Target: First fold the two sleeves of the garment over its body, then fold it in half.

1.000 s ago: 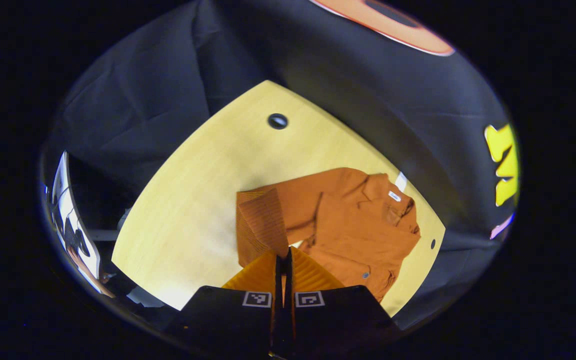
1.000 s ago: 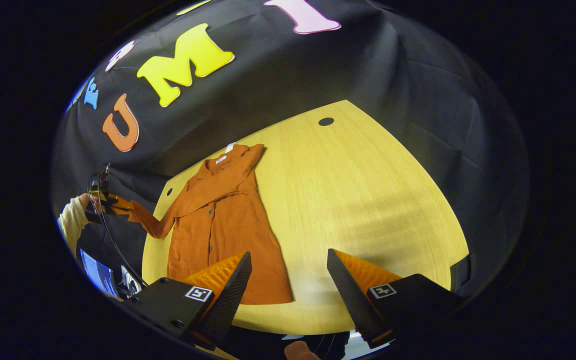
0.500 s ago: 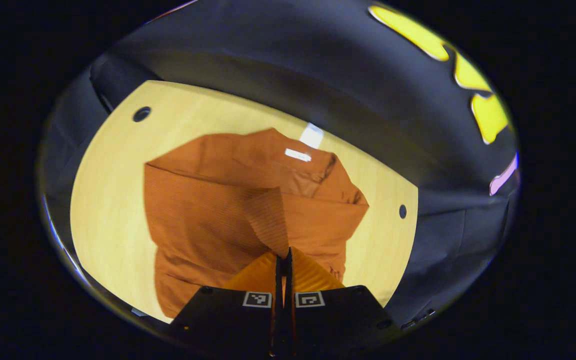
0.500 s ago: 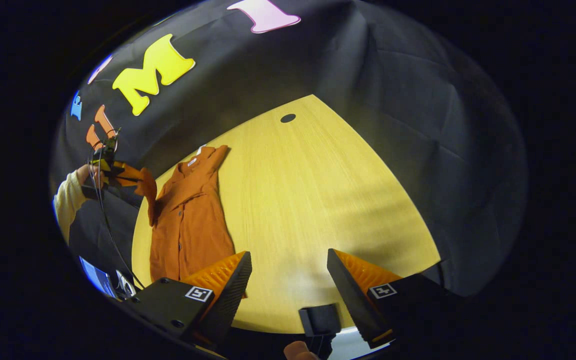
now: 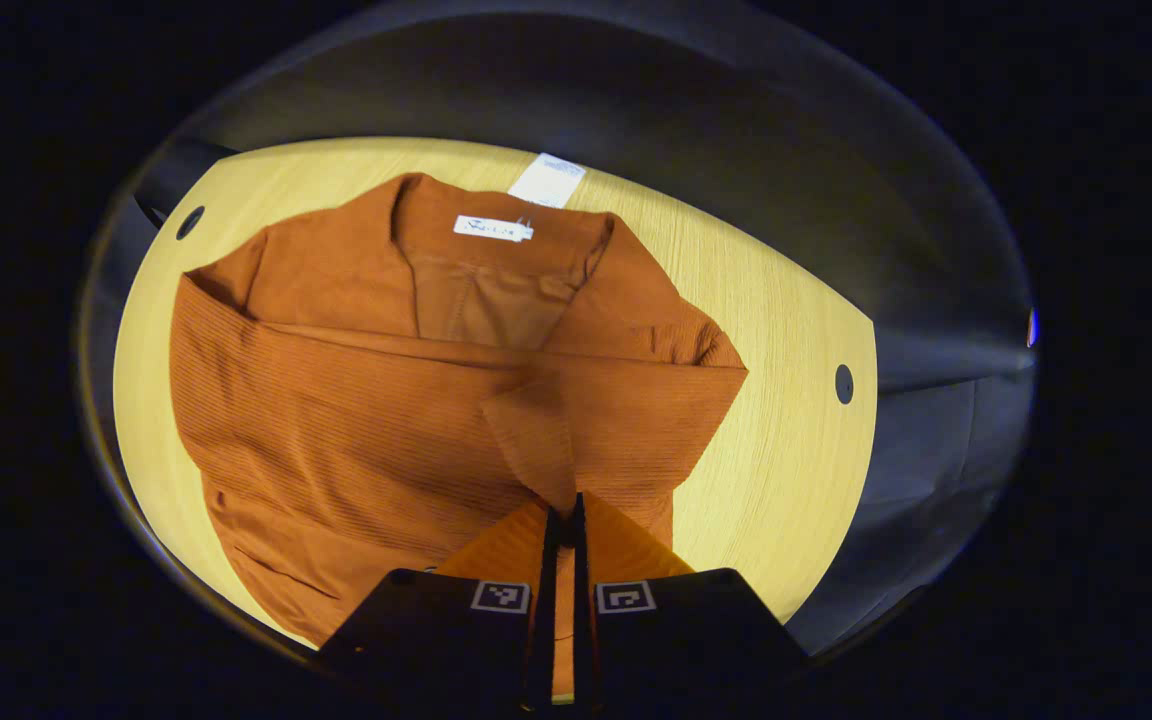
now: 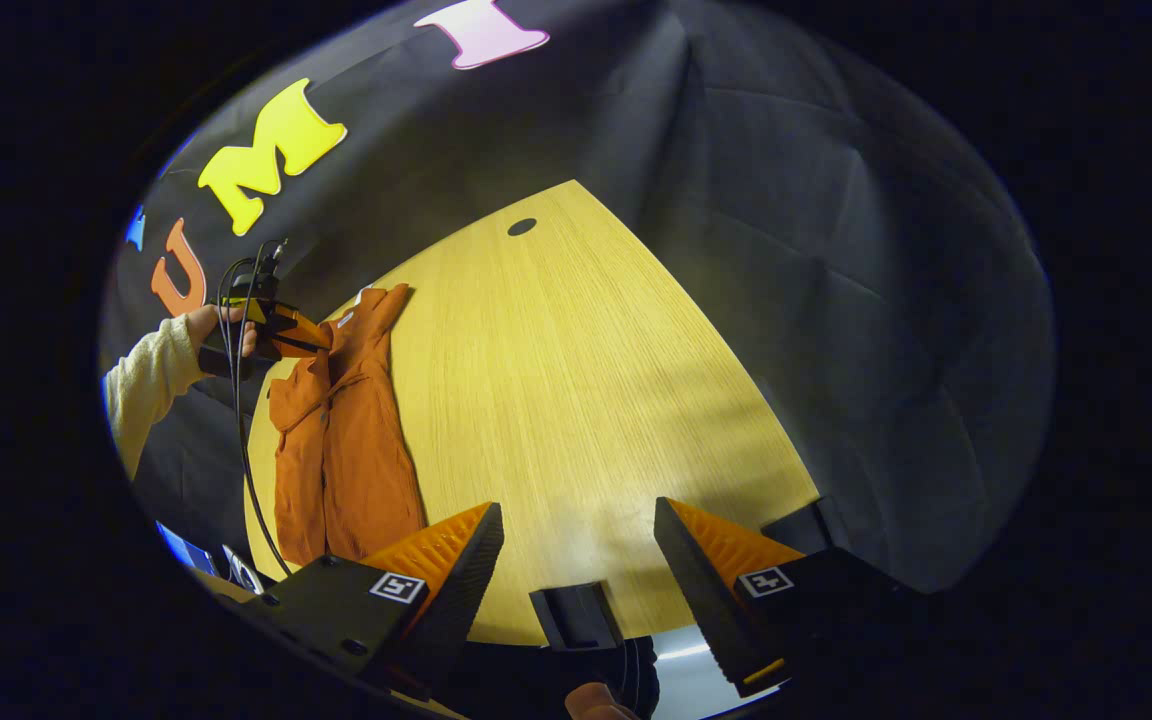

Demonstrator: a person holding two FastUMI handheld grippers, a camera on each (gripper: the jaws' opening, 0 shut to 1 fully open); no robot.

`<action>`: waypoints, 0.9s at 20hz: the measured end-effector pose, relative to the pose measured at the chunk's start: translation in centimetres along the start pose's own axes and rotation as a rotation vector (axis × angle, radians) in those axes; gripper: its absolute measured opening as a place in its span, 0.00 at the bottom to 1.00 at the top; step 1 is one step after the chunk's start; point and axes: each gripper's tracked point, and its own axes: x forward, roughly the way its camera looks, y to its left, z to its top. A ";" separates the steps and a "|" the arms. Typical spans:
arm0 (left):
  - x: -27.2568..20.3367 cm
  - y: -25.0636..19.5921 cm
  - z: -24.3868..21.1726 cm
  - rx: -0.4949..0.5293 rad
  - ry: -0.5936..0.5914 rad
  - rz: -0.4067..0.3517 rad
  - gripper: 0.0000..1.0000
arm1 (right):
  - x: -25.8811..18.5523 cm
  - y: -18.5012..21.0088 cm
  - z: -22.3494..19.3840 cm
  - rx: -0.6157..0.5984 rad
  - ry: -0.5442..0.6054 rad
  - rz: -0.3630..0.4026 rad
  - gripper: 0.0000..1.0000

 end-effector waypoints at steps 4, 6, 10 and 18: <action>0.2 -2.5 -0.8 0.015 0.003 -0.067 0.32 | 0.1 -0.5 -0.6 0.021 0.007 -0.013 0.94; -0.5 -2.8 -1.2 0.016 0.006 -0.083 0.45 | 0.4 0.2 -0.4 0.026 0.011 -0.012 0.97; -2.4 -1.8 -2.1 0.016 -0.024 -0.088 0.74 | 1.0 2.8 0.1 -0.022 0.004 0.005 0.97; -6.6 9.2 -6.4 0.081 -0.116 -0.040 0.99 | 2.9 10.0 -0.8 -0.126 0.022 0.033 0.93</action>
